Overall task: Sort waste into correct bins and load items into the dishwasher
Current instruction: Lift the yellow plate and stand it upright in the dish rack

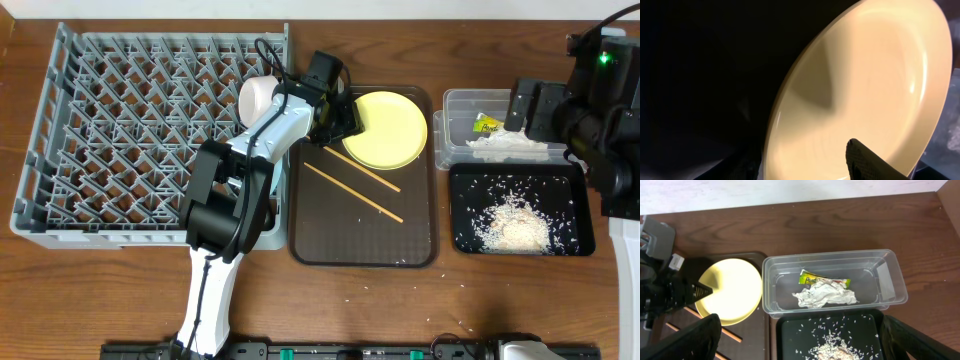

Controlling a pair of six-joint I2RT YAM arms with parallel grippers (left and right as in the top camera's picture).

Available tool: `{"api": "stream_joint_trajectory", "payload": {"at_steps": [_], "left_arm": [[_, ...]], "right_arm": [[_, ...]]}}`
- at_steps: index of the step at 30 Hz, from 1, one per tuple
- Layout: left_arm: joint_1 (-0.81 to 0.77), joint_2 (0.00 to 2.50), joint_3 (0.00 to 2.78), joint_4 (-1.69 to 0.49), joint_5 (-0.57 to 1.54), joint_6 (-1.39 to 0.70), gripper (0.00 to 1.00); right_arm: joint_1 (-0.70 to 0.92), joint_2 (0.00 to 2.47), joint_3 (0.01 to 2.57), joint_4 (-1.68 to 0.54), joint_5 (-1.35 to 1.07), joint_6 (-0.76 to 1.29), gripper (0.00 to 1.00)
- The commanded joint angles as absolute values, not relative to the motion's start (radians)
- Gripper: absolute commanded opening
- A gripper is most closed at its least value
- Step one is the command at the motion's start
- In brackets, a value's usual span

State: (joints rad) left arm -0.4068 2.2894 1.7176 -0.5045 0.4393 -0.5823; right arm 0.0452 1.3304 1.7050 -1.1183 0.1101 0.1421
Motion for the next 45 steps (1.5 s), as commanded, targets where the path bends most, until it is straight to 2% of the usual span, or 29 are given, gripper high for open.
{"api": "stream_joint_trajectory", "payload": {"at_steps": [1,2,6,8,10,22,28,37,45], "left_arm": [[-0.405,2.384,1.711,-0.514,0.416,-0.617,0.56],[-0.405,2.392,1.711,-0.513,0.415,-0.622,0.56],[-0.405,2.398,1.711,-0.506,0.414,-0.627,0.44],[-0.405,2.398,1.711,-0.507,0.408,-0.627,0.31],[-0.405,2.398,1.711,-0.506,0.406,-0.627,0.08],[-0.382,2.324,1.711,-0.510,0.345,-0.595,0.07],[-0.391,2.141,1.711,-0.591,0.122,-0.497,0.07],[-0.406,1.974,1.711,-0.672,-0.013,-0.411,0.08],[-0.404,1.807,1.711,-0.723,-0.268,-0.271,0.07]], "right_arm": [[0.040,1.327,1.703,-1.120,0.123,0.152,0.99],[0.040,1.327,1.703,-1.120,0.123,0.152,0.99],[0.040,1.327,1.703,-1.120,0.123,0.152,0.99],[0.040,1.327,1.703,-1.119,0.123,0.152,0.99],[0.040,1.327,1.703,-1.120,0.123,0.152,0.99],[0.040,1.327,1.703,-1.119,0.123,0.152,0.99],[0.040,1.327,1.703,-1.120,0.123,0.152,0.99],[0.040,1.327,1.703,-1.120,0.123,0.152,0.99],[0.040,1.327,1.703,-1.120,0.123,0.152,0.99]]}}
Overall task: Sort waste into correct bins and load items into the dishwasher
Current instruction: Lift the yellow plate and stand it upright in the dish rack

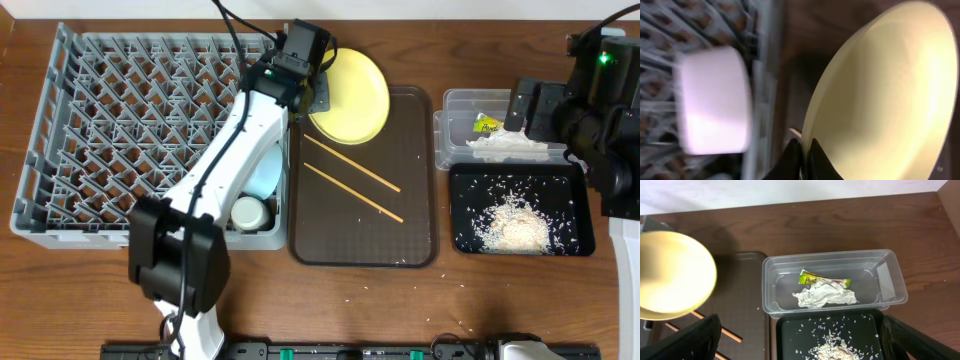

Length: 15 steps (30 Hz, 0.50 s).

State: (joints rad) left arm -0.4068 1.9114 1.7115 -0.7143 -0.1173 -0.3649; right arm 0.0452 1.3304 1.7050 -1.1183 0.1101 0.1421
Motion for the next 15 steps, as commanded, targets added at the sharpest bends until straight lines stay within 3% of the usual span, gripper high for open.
{"api": "stream_joint_trajectory", "payload": {"at_steps": [1,5,11,15], "left_arm": [[-0.404,1.781,1.711,-0.723,-0.299,-0.244,0.08],[-0.386,1.683,1.711,-0.717,-0.459,-0.096,0.08],[-0.263,1.657,1.711,-0.676,-0.465,0.200,0.07],[-0.147,1.661,1.711,-0.648,-0.465,0.280,0.07]], "right_arm": [[0.040,1.327,1.703,-1.119,0.123,0.152,0.99],[0.040,1.327,1.703,-1.119,0.123,0.152,0.99],[0.040,1.327,1.703,-1.119,0.123,0.152,0.99],[0.040,1.327,1.703,-1.119,0.123,0.152,0.99]]}}
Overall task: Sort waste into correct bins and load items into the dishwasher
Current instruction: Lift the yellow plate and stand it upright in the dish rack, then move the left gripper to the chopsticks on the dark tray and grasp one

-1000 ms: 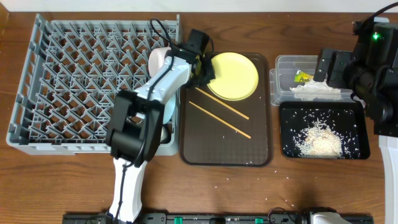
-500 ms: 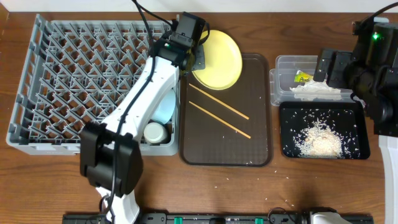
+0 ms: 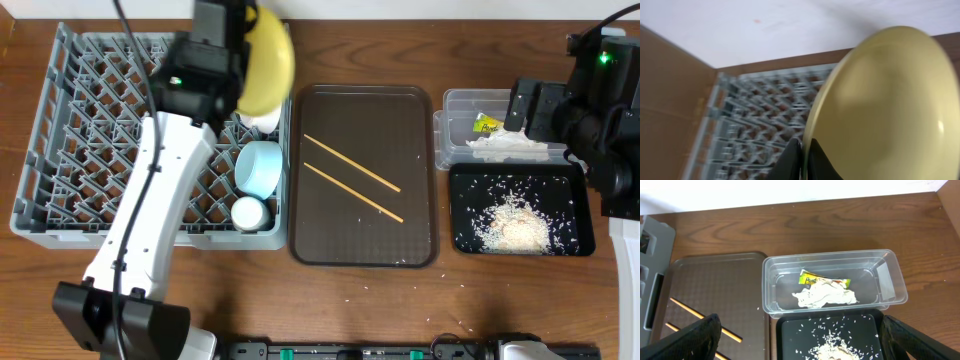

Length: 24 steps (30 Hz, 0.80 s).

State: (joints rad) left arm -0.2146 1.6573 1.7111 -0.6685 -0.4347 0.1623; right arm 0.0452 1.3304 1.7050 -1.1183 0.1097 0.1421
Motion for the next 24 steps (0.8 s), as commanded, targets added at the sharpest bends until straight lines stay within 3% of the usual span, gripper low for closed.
{"api": "stream_joint_trajectory", "payload": {"at_steps": [1,10,24], "left_arm": [[-0.126,1.661,1.711,-0.637,-0.464,0.295,0.07],[-0.029,1.734,1.711,-0.514,-0.468,0.463,0.08],[-0.029,1.904,1.711,-0.398,-0.555,0.486,0.07]], "right_arm": [[0.040,1.327,1.703,-1.119,0.123,0.152,0.99],[0.040,1.327,1.703,-1.120,0.123,0.152,0.99],[0.040,1.327,1.703,-1.120,0.123,0.152,0.99]]}}
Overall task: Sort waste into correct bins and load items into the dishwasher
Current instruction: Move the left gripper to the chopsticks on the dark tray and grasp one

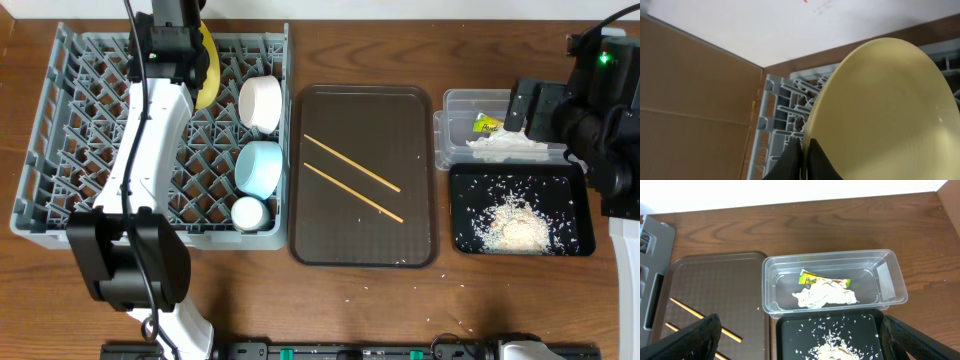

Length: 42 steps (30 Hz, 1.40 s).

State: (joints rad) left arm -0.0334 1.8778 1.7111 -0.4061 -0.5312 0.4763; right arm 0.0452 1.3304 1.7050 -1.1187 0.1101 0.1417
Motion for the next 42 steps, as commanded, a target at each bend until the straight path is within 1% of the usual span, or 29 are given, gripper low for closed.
{"api": "stream_joint_trajectory", "payload": {"at_steps": [1,5,8,9,10,11,14,16,17,18,23,26,28,29,30,31,32,35,37,40,41,42], "left_arm": [[-0.029,1.915,1.711,-0.398,-0.554,0.486,0.07],[-0.033,1.953,1.711,-0.406,-0.546,0.470,0.07],[-0.040,1.977,1.711,-0.410,-0.530,0.416,0.08],[-0.041,1.981,1.711,-0.410,-0.526,0.389,0.12],[-0.041,1.981,1.711,-0.410,-0.508,0.353,0.25],[-0.041,1.981,1.711,-0.409,-0.493,0.326,0.35],[-0.041,1.981,1.711,-0.408,-0.452,0.323,0.50],[-0.041,1.980,1.711,-0.409,-0.453,0.318,0.53],[-0.041,1.977,1.711,-0.408,-0.453,0.307,0.57],[-0.041,1.971,1.712,-0.408,-0.453,0.283,0.61],[-0.041,1.887,1.725,-0.409,-0.452,0.136,0.71],[-0.051,1.792,1.728,-0.434,-0.452,0.034,0.72],[-0.080,1.707,1.728,-0.520,-0.393,-0.039,0.72],[-0.103,1.660,1.727,-0.606,-0.286,-0.093,0.70],[-0.139,1.613,1.724,-0.733,-0.088,-0.199,0.60],[-0.176,1.605,1.718,-0.801,0.027,-0.274,0.57],[-0.198,1.608,1.714,-0.830,0.059,-0.309,0.57],[-0.318,1.641,1.680,-0.902,0.030,-0.437,0.57],[-0.447,1.695,1.656,-0.905,-0.094,-0.511,0.57],[-0.566,1.779,1.655,-0.896,-0.151,-0.583,0.58],[-0.617,1.839,1.655,-0.888,-0.150,-0.651,0.59],[-0.630,1.861,1.655,-0.881,-0.150,-0.675,0.62]], "right_arm": [[0.040,1.327,1.703,-1.120,0.123,0.152,0.99],[0.040,1.327,1.703,-1.120,0.123,0.152,0.99],[0.040,1.327,1.703,-1.120,0.123,0.152,0.99],[0.040,1.327,1.703,-1.119,0.123,0.152,0.99],[0.040,1.327,1.703,-1.120,0.123,0.152,0.99],[0.040,1.327,1.703,-1.120,0.123,0.152,0.99],[0.040,1.327,1.703,-1.120,0.123,0.152,0.99],[0.040,1.327,1.703,-1.119,0.123,0.152,0.99],[0.040,1.327,1.703,-1.119,0.123,0.152,0.99],[0.040,1.327,1.703,-1.120,0.123,0.152,0.99],[0.040,1.327,1.703,-1.119,0.123,0.152,0.99],[0.040,1.327,1.703,-1.119,0.123,0.152,0.99],[0.040,1.327,1.703,-1.120,0.123,0.152,0.99],[0.040,1.327,1.703,-1.119,0.123,0.152,0.99],[0.040,1.327,1.703,-1.119,0.123,0.152,0.99],[0.040,1.327,1.703,-1.119,0.123,0.152,0.99],[0.040,1.327,1.703,-1.120,0.123,0.152,0.99],[0.040,1.327,1.703,-1.120,0.123,0.152,0.99],[0.040,1.327,1.703,-1.120,0.123,0.152,0.99],[0.040,1.327,1.703,-1.119,0.123,0.152,0.99],[0.040,1.327,1.703,-1.120,0.123,0.152,0.99],[0.040,1.327,1.703,-1.119,0.123,0.152,0.99]]}}
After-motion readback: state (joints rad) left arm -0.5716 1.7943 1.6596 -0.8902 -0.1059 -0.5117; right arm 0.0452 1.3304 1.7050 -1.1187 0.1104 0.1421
